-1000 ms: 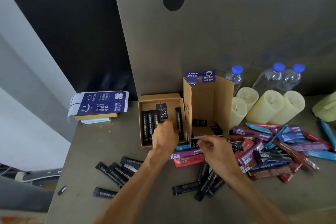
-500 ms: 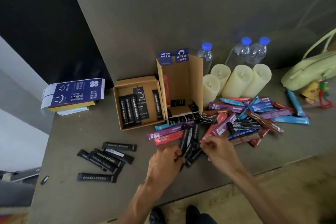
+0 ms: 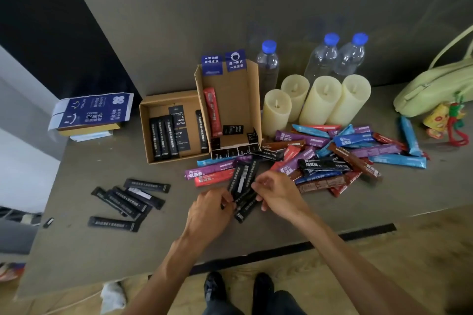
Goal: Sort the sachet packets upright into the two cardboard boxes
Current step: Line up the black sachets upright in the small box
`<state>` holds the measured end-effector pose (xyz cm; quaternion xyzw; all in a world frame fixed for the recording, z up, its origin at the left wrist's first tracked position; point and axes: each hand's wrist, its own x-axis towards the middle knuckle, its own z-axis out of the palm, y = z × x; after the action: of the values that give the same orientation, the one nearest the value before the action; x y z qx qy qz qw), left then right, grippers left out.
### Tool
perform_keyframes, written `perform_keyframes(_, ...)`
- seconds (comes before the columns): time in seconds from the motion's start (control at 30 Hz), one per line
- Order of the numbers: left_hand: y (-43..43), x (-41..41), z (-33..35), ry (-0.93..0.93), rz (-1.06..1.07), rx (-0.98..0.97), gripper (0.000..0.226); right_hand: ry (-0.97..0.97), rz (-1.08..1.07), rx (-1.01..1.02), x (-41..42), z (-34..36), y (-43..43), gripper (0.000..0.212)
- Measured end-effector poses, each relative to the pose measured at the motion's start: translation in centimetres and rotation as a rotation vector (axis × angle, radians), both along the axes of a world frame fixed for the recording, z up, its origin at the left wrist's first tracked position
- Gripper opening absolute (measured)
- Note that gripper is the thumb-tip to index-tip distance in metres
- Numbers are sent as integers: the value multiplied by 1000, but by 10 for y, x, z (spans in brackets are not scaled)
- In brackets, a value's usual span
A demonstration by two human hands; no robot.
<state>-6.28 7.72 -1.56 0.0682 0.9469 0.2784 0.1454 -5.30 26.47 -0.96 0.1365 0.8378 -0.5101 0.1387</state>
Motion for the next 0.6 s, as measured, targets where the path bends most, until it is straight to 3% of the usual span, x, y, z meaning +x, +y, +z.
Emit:
perform_keyframes(0.07,0,1,6,46,4,22,6,-79,27,-80,-2,4,5,17)
perform_keyframes(0.13,-1,1,11,153,-20,33,9,-149,-26,-293,-3,10,8,15)
perform_keyframes(0.27,-7,2,17,345,13,54,18,-83,-117,-504,-2,21,15,15)
perform_keyframes(0.4,-10,2,33,97,425,433,26,19,-137,-570,0,29,19,18)
perform_keyframes(0.53,-7,-3,45,-89,415,788,6,44,-130,-588,-1,36,6,17)
perform_keyframes(0.6,-6,-8,46,-121,465,905,10,53,-124,-581,-4,37,-5,16)
